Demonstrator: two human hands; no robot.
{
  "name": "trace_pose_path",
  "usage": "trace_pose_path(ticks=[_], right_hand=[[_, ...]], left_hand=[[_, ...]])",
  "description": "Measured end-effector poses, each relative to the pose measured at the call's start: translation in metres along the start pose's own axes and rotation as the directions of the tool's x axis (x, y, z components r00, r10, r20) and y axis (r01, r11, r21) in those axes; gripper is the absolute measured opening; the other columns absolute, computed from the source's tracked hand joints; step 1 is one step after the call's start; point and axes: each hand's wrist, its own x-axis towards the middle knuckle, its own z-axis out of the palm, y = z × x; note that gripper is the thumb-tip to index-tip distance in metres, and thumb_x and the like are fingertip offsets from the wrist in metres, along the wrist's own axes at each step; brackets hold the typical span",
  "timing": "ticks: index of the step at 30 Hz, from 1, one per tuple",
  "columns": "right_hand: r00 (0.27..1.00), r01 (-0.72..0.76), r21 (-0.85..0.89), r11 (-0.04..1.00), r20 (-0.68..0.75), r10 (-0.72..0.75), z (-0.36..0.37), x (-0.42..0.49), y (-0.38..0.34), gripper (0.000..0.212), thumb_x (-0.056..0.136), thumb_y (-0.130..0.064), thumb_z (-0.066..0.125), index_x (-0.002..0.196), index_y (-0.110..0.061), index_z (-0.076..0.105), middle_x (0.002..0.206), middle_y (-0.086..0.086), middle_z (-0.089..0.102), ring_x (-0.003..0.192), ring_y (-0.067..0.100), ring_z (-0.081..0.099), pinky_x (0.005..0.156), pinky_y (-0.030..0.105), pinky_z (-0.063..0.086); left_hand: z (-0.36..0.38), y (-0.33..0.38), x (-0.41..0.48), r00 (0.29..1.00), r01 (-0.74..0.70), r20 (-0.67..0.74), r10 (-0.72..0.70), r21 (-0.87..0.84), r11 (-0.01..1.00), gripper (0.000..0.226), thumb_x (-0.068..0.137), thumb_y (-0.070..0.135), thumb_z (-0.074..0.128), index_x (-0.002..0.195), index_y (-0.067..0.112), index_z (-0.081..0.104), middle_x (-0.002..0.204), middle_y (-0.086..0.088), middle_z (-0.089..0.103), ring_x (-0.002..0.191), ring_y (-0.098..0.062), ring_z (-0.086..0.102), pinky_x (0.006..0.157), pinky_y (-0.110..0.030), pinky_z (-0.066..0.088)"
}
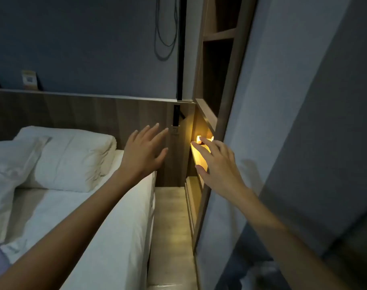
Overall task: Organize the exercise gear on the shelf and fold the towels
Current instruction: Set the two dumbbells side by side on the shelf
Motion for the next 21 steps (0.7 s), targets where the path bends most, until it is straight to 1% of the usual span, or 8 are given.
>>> trace_pose_path(ticks=[3,5,7,9,11,15,18,21], right_hand=[[0.999,-0.051,0.011,0.999,0.007,0.051,0.036,0.032,0.012,0.059,0.094,-0.038,0.053,0.147,-0.034,0.029,0.156,-0.007,0.023,0.143,0.019,0.018,0.117,0.048,0.02],[0.994,-0.096,0.043,0.994,0.051,0.094,0.066,0.051,0.021,0.058,0.095,-0.038,0.052,0.148,-0.034,0.028,0.157,-0.007,0.022,0.144,0.018,0.017,0.118,0.045,0.02],[0.993,-0.087,0.019,0.996,0.077,0.085,0.1,0.07,0.031,0.058,0.096,-0.037,0.051,0.149,-0.033,0.026,0.157,-0.005,0.02,0.145,0.018,0.015,0.118,0.045,0.018],[0.993,-0.081,-0.009,0.997,0.089,0.082,0.132,0.091,0.044,0.058,0.097,-0.036,0.049,0.15,-0.032,0.025,0.158,-0.004,0.02,0.146,0.018,0.012,0.12,0.045,0.012],[0.993,-0.088,0.015,0.996,0.084,0.087,0.161,0.112,0.057,0.057,0.097,-0.033,0.05,0.149,-0.029,0.027,0.158,-0.003,0.021,0.147,0.018,0.012,0.12,0.046,0.009],[0.988,-0.1,0.041,0.994,0.124,0.094,0.208,0.164,0.089,0.058,0.096,-0.031,0.053,0.149,-0.028,0.028,0.157,-0.002,0.022,0.147,0.019,0.014,0.12,0.047,0.012],[0.976,-0.174,0.108,0.979,0.153,0.156,0.237,0.207,0.115,0.058,0.096,-0.033,0.053,0.148,-0.03,0.029,0.156,-0.004,0.024,0.146,0.017,0.015,0.12,0.046,0.014],[0.961,-0.235,0.105,0.966,0.172,0.215,0.263,0.241,0.142,0.057,0.095,-0.033,0.054,0.147,-0.03,0.032,0.155,-0.004,0.026,0.145,0.016,0.017,0.12,0.044,0.013]], left_hand=[[0.032,-0.019,0.026,1.0,-0.008,0.012,0.008,0.002,1.0,0.058,0.092,0.047,0.051,0.146,0.03,0.034,0.153,-0.001,0.032,0.142,-0.025,0.029,0.114,-0.045,0.019],[0.058,-0.032,0.043,0.999,-0.013,0.044,0.012,0.016,1.0,0.058,0.093,0.046,0.05,0.146,0.031,0.033,0.154,0.0,0.032,0.142,-0.025,0.029,0.114,-0.044,0.018],[0.088,-0.045,0.061,0.998,-0.025,0.063,0.024,0.016,1.0,0.058,0.093,0.046,0.049,0.146,0.031,0.032,0.154,0.0,0.032,0.142,-0.025,0.029,0.114,-0.044,0.018],[0.12,-0.059,0.083,0.996,-0.039,0.085,0.036,0.03,0.999,0.058,0.093,0.047,0.048,0.147,0.032,0.031,0.154,0.0,0.032,0.142,-0.025,0.028,0.115,-0.044,0.017],[0.153,-0.072,0.107,0.992,-0.05,0.12,0.044,0.047,0.998,0.059,0.093,0.048,0.048,0.147,0.033,0.03,0.154,0.0,0.031,0.143,-0.024,0.027,0.115,-0.044,0.016],[0.214,-0.091,0.166,0.98,-0.035,0.195,0.03,0.025,0.999,0.057,0.094,0.047,0.047,0.146,0.033,0.031,0.155,0.001,0.029,0.144,-0.023,0.024,0.116,-0.043,0.015],[0.255,-0.102,0.207,0.97,-0.026,0.243,0.023,0.01,1.0,0.057,0.094,0.047,0.046,0.147,0.033,0.03,0.156,0.002,0.026,0.145,-0.022,0.022,0.117,-0.042,0.013],[0.294,-0.112,0.24,0.963,0.011,0.271,-0.007,-0.015,1.0,0.057,0.094,0.046,0.046,0.147,0.032,0.03,0.156,0.001,0.026,0.144,-0.022,0.022,0.116,-0.042,0.015]])
